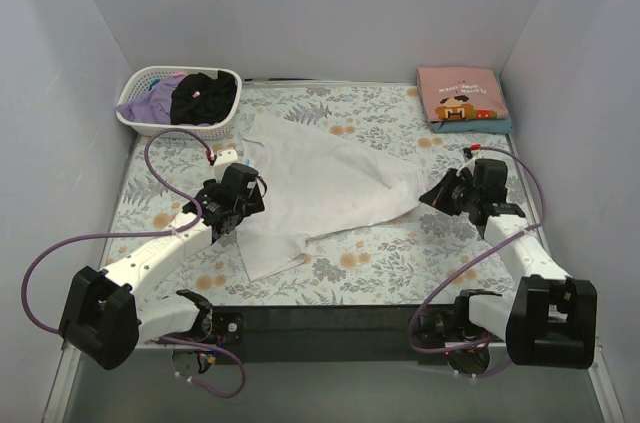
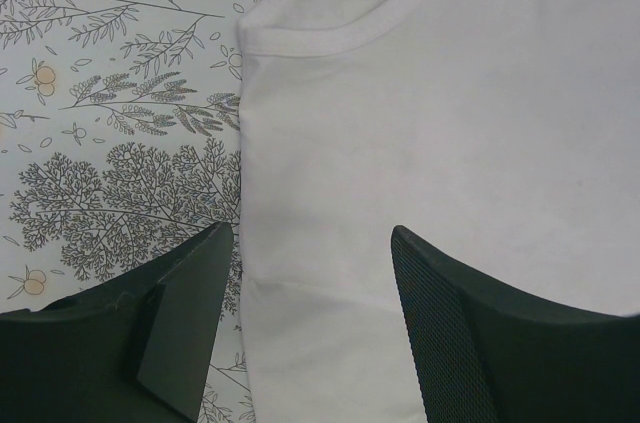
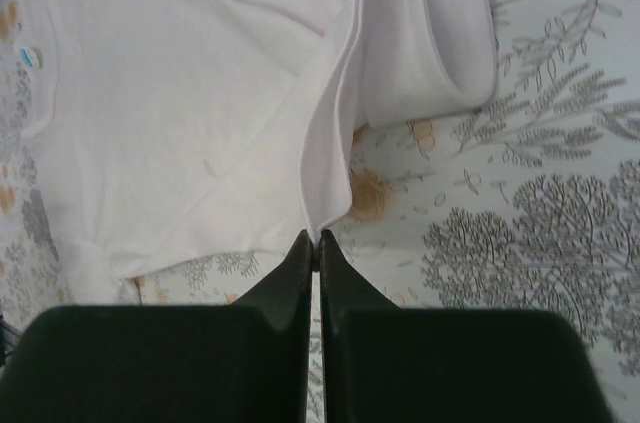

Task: Fold and stack the t-shirts
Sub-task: Flatten the tshirt out

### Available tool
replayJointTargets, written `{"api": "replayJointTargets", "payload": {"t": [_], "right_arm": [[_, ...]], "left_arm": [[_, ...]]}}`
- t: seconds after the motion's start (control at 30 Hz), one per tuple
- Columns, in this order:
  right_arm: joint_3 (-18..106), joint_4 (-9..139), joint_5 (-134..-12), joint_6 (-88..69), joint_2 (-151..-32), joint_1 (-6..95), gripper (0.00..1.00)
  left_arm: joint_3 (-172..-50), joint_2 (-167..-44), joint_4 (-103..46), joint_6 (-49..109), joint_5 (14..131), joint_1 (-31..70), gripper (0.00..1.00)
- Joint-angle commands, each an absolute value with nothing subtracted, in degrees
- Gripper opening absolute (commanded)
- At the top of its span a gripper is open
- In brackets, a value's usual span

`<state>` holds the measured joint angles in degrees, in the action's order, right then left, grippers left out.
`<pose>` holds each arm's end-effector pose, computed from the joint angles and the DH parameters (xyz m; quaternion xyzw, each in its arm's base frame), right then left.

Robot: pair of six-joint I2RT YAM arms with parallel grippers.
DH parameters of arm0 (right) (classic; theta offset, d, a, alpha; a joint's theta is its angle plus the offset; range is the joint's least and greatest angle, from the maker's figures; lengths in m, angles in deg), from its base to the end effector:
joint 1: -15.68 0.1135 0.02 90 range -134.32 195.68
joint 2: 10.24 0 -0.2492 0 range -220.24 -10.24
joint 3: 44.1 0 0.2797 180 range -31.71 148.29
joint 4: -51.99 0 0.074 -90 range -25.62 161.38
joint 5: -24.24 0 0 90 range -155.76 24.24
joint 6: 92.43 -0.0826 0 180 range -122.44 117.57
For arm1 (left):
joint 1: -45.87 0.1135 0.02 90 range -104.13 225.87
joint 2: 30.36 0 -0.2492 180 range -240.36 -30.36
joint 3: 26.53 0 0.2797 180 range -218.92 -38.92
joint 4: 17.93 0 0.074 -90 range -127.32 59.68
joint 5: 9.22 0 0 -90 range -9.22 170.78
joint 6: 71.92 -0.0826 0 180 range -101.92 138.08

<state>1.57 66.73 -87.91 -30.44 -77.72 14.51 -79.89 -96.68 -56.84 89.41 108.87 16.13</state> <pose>0.3057 0.0249 0.1502 0.1372 0.8700 0.2693 0.3895 0.2652 -0.1067 0.1635 -0.3996 0.8290 -0.0988 0.3785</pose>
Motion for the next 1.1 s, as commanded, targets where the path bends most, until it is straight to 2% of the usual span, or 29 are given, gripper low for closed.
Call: {"api": "replayJointTargets", "payload": {"t": [0.0, 0.13, 0.27, 0.5, 0.8, 1.07], "right_arm": [[-0.33, 82.37, -85.63, -25.91, -71.86, 14.1, 0.01], [-3.58, 92.74, -82.38, -24.5, -65.45, 14.01, 0.01], [-5.7, 96.53, -82.29, -26.51, -60.09, 14.1, 0.01], [-4.38, 104.45, -77.36, -27.22, -58.49, 14.1, 0.01], [-7.19, 104.9, -81.84, -28.01, -58.4, 14.1, 0.01], [-6.93, 104.81, -82.1, -27.75, -57.09, 14.1, 0.01]], "left_arm": [[-79.87, -96.36, -56.77, 89.01, 109.43, 16.51, 0.64], [-79.79, -95.67, -56.86, 89.09, 109.25, 16.43, 0.64], [-79.52, -95.31, -56.86, 89.18, 108.81, 16.43, 0.64], [-79.7, -96.01, -57.74, 89.97, 105.74, 16.43, 0.64], [-82.86, -101.02, -73.0, 101.47, 105.21, 16.43, 0.63], [-80.76, -99.43, -81.64, 113.16, 104.32, 16.43, 0.53]]}}
